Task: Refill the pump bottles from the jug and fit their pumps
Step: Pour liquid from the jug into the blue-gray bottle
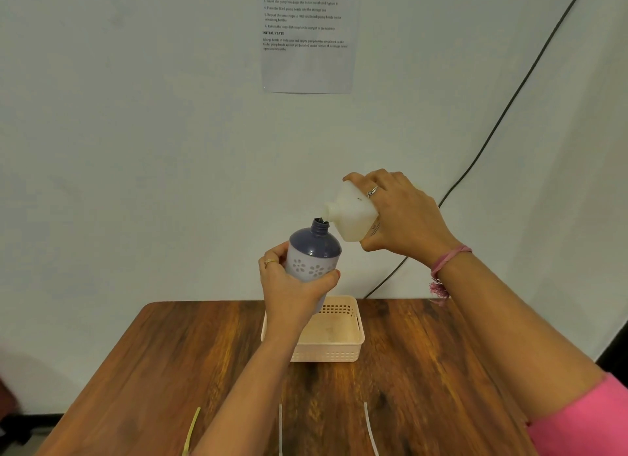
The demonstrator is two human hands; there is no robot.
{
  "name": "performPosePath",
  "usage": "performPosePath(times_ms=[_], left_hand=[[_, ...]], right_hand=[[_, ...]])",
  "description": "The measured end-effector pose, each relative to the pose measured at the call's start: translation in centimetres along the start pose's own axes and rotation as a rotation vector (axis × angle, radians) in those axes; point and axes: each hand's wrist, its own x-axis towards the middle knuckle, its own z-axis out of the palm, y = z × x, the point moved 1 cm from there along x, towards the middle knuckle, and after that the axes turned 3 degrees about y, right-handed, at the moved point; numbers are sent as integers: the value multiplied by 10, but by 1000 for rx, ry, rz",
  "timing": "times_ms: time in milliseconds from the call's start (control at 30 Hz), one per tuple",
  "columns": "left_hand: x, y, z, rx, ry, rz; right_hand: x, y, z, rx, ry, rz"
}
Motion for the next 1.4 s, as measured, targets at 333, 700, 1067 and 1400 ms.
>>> performPosePath(times_ms=[333,700,1067,1400], left_hand=[[1,0,1,-17,-10,3],[-4,-5,5,-13,-17,-22],[-14,-17,9,-33,-33,-69],[-42,-51,8,44,-58,-103]], right_hand=[[-1,3,1,8,15,-6],[-10,10,14,83,-1,46],[-44,32,53,643,29,318],[-122,41,96,1005,63,562]])
